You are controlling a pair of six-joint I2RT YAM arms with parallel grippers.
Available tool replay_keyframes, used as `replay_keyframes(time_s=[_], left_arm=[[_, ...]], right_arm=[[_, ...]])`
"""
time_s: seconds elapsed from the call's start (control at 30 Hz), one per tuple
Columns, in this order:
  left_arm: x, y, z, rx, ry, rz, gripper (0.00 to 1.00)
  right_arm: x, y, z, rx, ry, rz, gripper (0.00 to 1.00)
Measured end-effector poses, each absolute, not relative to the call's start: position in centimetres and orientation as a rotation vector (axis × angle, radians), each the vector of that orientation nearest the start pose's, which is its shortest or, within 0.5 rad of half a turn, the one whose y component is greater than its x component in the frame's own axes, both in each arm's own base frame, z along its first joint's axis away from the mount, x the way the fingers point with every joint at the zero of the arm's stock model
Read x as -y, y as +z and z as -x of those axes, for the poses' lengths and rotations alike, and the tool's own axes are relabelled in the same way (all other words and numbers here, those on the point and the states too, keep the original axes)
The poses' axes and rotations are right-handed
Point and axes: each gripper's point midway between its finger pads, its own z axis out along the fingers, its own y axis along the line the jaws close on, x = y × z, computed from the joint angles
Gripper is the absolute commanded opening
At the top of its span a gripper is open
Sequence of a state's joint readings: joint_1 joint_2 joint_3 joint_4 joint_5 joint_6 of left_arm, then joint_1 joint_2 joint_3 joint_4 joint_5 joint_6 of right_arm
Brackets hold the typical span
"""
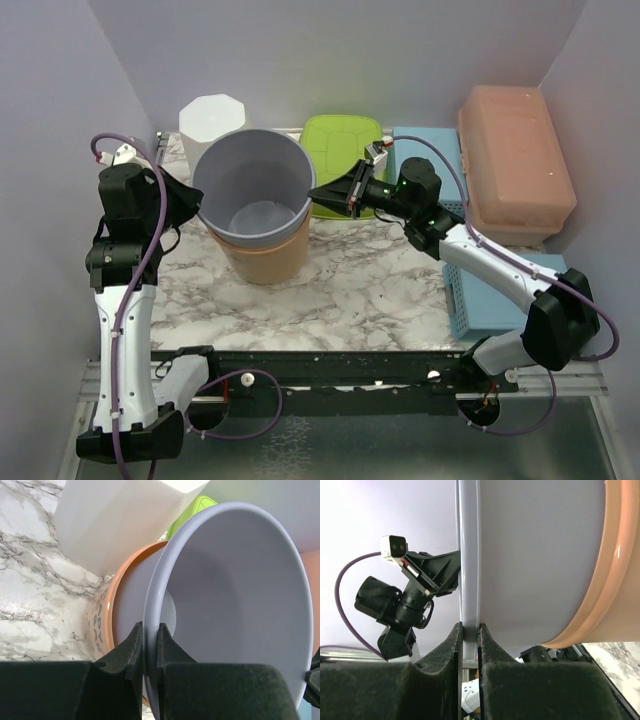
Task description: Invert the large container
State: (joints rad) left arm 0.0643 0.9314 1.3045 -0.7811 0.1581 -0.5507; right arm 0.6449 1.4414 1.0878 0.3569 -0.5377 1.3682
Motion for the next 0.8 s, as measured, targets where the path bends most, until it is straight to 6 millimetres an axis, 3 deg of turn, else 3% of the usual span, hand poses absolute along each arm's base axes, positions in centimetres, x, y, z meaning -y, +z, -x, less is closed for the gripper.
replay_keyframes(time_s=[0.6, 0.8], left_arm=[[3.5, 40.0, -27.4, -1.817, -0.485, 0.457, 0.0], [3.7, 40.7, -27.0, -1.8, -0.489, 0.447, 0.0]], right_arm=[[-35.9, 37.9, -26.4, -1.859, 1.933, -0.087, 0.06], [-35.6, 38.6, -26.0, -1.833, 1.929, -0.054, 0.06]])
